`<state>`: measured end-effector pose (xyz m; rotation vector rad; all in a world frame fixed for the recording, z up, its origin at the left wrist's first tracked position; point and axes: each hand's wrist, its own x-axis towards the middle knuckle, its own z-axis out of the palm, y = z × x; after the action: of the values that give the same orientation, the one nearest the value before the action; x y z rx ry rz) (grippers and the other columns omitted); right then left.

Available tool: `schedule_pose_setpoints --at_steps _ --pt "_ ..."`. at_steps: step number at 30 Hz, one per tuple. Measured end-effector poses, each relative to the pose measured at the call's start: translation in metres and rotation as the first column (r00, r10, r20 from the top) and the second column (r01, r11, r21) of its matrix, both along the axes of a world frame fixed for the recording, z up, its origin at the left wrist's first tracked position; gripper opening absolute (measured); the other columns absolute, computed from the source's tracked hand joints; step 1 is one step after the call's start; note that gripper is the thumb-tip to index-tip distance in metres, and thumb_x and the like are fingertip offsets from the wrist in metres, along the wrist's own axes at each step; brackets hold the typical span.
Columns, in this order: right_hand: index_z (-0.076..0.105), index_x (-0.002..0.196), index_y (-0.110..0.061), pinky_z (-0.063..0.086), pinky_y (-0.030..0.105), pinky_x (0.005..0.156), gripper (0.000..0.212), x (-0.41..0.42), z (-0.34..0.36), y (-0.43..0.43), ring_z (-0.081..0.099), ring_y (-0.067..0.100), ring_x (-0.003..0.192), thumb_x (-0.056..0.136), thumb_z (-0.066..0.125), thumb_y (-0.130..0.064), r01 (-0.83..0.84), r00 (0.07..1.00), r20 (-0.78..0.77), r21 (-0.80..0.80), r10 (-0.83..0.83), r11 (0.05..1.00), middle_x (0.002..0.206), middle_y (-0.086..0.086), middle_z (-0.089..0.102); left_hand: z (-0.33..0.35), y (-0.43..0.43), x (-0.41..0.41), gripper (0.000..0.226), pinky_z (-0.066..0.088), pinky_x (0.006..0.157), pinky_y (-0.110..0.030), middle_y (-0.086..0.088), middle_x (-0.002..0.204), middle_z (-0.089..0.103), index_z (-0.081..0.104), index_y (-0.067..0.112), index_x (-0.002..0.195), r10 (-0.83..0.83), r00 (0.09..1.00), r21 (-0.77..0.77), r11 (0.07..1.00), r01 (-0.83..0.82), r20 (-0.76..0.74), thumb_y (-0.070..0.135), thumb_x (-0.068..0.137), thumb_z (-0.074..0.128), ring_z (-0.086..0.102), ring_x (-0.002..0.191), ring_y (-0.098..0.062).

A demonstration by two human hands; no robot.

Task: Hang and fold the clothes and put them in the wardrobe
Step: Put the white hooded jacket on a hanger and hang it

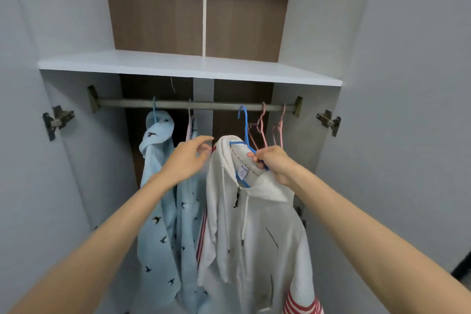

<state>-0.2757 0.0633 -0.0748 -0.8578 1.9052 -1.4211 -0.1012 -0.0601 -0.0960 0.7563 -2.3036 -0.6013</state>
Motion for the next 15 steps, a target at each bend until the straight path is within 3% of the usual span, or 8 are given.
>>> schedule_pose_setpoints --at_steps 6,11,15 --pt "0.058 0.065 -0.007 0.039 0.019 0.060 0.032 -0.041 -0.001 -0.099 0.039 0.010 0.059 0.093 0.045 0.002 0.051 0.998 -0.022 0.004 -0.051 0.999 0.092 0.012 0.057 0.009 -0.099 -0.040 0.046 0.032 0.108 -0.032 -0.002 0.144 0.042 0.042 0.018 0.141 0.083 0.995 -0.225 0.972 -0.067 0.062 0.016 0.095 0.048 0.037 0.133 -0.020" --pt "0.060 0.073 -0.002 0.039 0.016 0.054 0.028 -0.064 -0.005 -0.160 0.042 0.009 0.054 0.095 0.043 0.004 0.122 0.991 0.062 -0.015 -0.120 0.992 0.073 0.005 0.057 0.017 -0.161 -0.068 0.053 0.021 0.114 -0.037 -0.007 0.151 0.031 0.030 0.015 0.147 0.211 0.957 -0.407 0.906 -0.115 0.200 0.023 0.097 0.044 0.027 0.139 -0.023" --pt "0.056 0.073 -0.001 0.040 0.019 0.053 0.033 -0.073 -0.020 -0.199 0.041 0.010 0.052 0.096 0.035 0.007 0.168 0.972 0.170 -0.025 -0.161 0.986 0.068 0.006 0.053 0.016 -0.195 -0.081 0.057 0.017 0.113 -0.049 -0.004 0.158 0.012 0.019 0.022 0.150 0.299 0.885 -0.397 0.906 -0.146 0.356 0.032 0.098 0.041 0.011 0.145 -0.029"
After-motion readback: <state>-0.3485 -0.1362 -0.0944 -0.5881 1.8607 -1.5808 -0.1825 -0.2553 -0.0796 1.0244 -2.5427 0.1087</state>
